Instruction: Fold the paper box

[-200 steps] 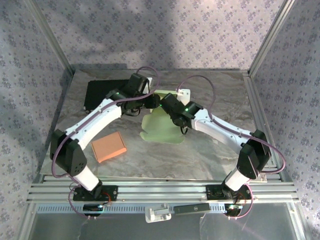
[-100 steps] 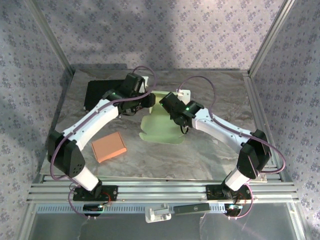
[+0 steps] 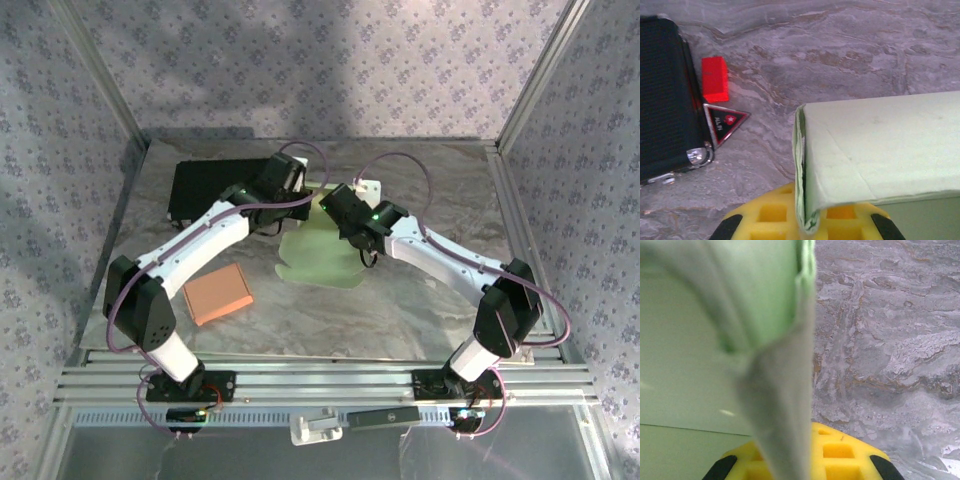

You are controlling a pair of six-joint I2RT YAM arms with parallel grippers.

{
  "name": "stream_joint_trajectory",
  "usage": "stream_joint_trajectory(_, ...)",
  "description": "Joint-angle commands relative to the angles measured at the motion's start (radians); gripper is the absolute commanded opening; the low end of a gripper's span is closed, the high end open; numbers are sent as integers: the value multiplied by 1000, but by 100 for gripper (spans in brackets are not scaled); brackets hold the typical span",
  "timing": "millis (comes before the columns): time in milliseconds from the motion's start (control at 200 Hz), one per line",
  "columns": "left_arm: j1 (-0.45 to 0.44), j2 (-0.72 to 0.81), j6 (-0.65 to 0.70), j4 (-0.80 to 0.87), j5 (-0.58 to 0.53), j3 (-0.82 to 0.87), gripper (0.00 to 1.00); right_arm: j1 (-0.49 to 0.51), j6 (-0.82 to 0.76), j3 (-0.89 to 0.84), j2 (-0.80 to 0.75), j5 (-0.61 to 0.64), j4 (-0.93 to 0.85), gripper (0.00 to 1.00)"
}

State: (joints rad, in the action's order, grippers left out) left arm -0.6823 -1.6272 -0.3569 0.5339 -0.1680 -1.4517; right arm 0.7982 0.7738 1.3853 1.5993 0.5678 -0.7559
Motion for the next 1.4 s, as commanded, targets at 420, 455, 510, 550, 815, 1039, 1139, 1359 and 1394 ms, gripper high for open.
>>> stream_joint_trajectory(420, -42, 173, -55, -53, -41, 51, 59, -14, 80, -26, -26, -10, -19, 0)
stream_joint_trajectory(455, -40, 192, -54, -68, -4, 60, 59, -17, 83, -29, -26, -12, -20, 0)
stream_joint_trajectory(510, -31, 218, -56, -79, 42, 76, 60, -20, 90, -33, -28, -17, -18, 0)
stream_joint_trajectory(550, -15, 232, -59, -83, 78, 85, 59, -23, 93, -36, -28, -20, -14, 0)
stream_joint_trajectory(815, 93, 203, -21, -65, 311, 99, 25, -36, 105, -44, -29, -48, 0, 0)
stream_joint_trajectory(1039, 97, 125, 20, -66, 348, 85, 23, -41, 99, -44, -29, -59, 0, 0)
stream_joint_trajectory(1139, 98, 114, 16, -76, 344, 83, 25, -43, 99, -45, -29, -63, 1, 0)
stream_joint_trajectory(1359, 95, 108, 22, -77, 306, 91, 25, -46, 103, -47, -28, -73, 5, 0)
stream_joint_trajectory(1394, 92, 116, 18, -80, 297, 100, 29, -48, 107, -47, -29, -77, 5, 0)
